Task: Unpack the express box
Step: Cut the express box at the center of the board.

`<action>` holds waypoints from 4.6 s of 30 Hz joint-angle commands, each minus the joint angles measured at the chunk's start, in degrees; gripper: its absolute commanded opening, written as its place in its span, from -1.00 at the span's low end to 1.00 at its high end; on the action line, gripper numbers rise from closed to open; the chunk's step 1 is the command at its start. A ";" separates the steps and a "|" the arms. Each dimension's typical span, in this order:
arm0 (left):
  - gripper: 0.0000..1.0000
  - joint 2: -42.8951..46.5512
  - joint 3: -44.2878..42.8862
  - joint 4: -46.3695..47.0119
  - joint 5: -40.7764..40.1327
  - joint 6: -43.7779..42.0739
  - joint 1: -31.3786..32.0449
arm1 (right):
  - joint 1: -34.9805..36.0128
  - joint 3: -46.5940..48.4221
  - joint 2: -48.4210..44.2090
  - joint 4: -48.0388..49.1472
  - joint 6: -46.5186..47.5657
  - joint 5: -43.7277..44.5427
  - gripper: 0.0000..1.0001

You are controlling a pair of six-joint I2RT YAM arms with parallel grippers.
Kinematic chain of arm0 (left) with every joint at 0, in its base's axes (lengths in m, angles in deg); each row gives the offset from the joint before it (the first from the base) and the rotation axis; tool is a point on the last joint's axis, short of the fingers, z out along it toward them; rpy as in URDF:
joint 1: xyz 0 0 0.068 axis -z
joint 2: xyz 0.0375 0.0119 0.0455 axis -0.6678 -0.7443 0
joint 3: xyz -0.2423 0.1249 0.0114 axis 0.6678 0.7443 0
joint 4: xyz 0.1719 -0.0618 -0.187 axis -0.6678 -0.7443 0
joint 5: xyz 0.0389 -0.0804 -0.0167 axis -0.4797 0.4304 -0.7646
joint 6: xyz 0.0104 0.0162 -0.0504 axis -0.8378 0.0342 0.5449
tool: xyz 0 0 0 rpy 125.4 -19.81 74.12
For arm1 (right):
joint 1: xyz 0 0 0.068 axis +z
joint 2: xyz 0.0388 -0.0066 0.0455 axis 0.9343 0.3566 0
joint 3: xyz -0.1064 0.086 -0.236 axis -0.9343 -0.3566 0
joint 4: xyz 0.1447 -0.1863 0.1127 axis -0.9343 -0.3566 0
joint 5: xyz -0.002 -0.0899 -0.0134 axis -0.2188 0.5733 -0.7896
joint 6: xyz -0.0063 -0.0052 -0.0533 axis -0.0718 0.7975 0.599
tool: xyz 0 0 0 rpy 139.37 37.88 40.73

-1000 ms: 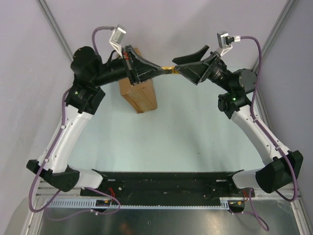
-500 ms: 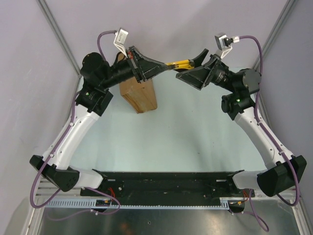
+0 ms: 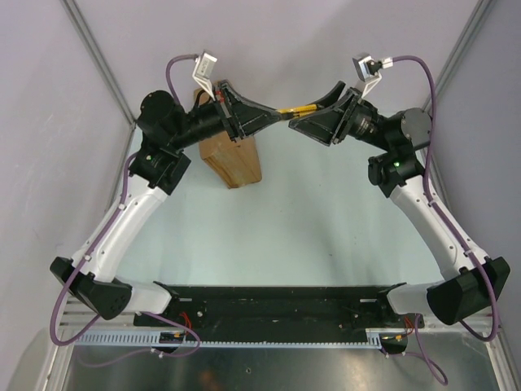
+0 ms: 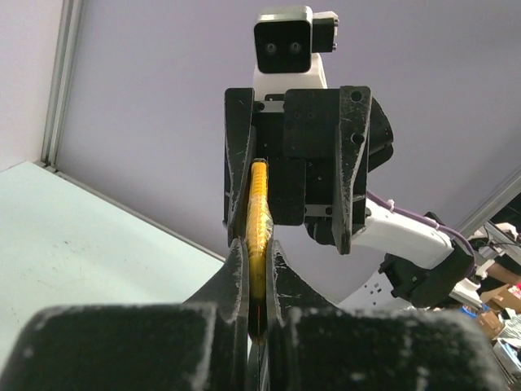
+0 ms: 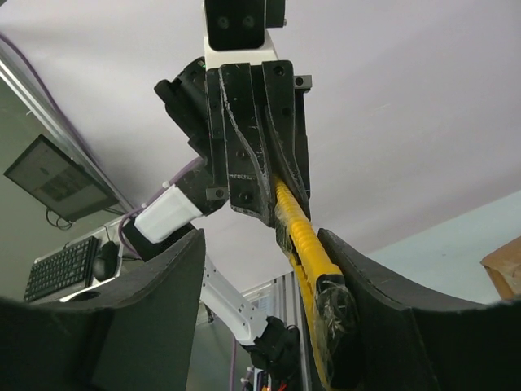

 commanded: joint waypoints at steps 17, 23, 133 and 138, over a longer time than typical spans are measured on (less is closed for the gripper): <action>-1.00 2.83 2.40 2.08 0.43 -2.02 0.41 | 1.71 3.53 0.63 -1.96 3.22 2.66 0.17; -1.00 2.92 3.02 2.17 -0.19 -2.28 0.41 | 2.42 3.53 1.07 -1.00 2.78 1.52 -0.16; 0.33 -53.34 -15.91 0.14 -3.46 -26.10 -26.83 | 13.93 -3.06 18.83 -8.73 71.25 45.56 -1.00; 0.25 -45.89 -3.35 -0.29 1.83 -26.63 -25.60 | 14.54 -3.06 16.11 -11.98 70.02 41.52 -1.00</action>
